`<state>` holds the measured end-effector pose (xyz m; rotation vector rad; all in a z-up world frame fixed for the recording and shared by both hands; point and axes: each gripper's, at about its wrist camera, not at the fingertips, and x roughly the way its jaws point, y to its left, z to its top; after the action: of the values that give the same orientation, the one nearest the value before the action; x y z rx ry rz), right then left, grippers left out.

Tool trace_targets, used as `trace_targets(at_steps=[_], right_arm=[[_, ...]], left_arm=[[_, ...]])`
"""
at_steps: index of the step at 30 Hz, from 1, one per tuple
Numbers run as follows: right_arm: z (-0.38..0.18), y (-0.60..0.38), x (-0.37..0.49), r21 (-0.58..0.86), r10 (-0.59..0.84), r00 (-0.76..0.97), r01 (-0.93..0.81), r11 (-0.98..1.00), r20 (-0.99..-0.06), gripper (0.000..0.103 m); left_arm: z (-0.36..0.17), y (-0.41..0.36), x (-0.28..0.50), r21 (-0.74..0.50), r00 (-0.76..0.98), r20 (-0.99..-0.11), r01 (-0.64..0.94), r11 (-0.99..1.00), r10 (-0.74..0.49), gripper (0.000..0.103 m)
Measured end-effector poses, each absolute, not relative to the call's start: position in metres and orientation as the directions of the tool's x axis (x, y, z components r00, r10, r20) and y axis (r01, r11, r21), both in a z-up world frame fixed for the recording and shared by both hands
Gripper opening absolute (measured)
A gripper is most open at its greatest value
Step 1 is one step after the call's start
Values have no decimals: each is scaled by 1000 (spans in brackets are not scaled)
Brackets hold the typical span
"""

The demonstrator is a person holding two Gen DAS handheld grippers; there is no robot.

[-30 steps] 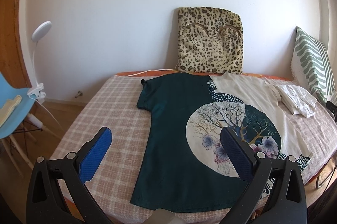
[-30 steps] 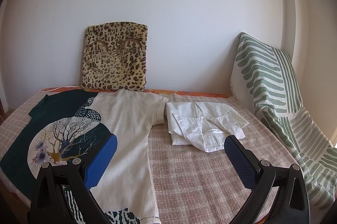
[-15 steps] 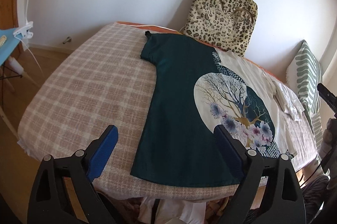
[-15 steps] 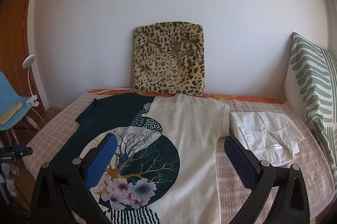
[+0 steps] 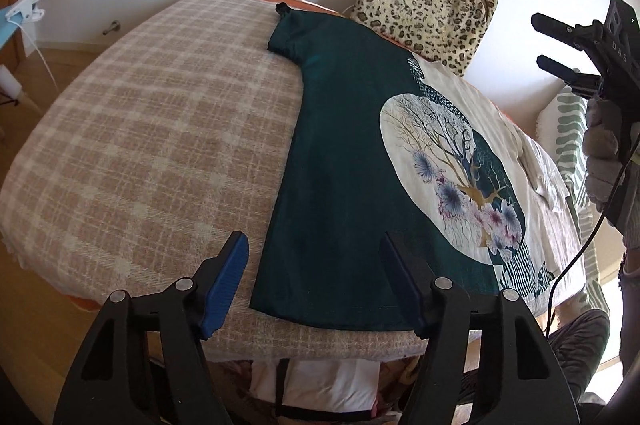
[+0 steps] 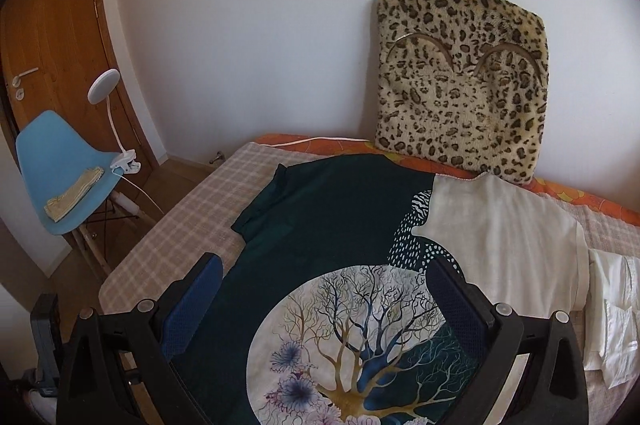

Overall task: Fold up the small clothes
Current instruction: 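Lower the left gripper onto the green side hem and close it, then grasp the green side edge near the sleeve with the right gripper while the left holds the hem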

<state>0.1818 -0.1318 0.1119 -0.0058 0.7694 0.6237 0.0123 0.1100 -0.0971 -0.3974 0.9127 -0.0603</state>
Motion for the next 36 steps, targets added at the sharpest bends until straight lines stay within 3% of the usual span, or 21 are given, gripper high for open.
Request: trace_targets(at_steps=[4,7,13,20,25,31,36], right_arm=[[108,-94,206,255,545,484,-541,801,-684,103],[104,-64,223,257,545,446,-557,790,-710,102],[89,-10,259,286,541,387,-547,787,-747,93],[60,50,299,318,528,319,-525,790,-787,85],[22,90,320,306,496,281,-517,799,-822,72],[-6,132,341,274,463,266,-528,804,-845,69],[-19,157,365,236,425,267,-531,814,-865,58]], left_arm=[[-106,107,17,-350,588,-778,-110,930,-223,62],[-110,106,21,-372,575,-779,-104,922,-250,53],[-115,104,26,-376,566,-787,-123,918,-246,42],[-122,112,33,-462,567,-760,-128,877,-318,11],[-123,110,34,-485,567,-748,-114,867,-344,8],[-117,105,36,-494,578,-731,-82,866,-362,6],[-120,101,35,-495,576,-727,-61,867,-374,4]])
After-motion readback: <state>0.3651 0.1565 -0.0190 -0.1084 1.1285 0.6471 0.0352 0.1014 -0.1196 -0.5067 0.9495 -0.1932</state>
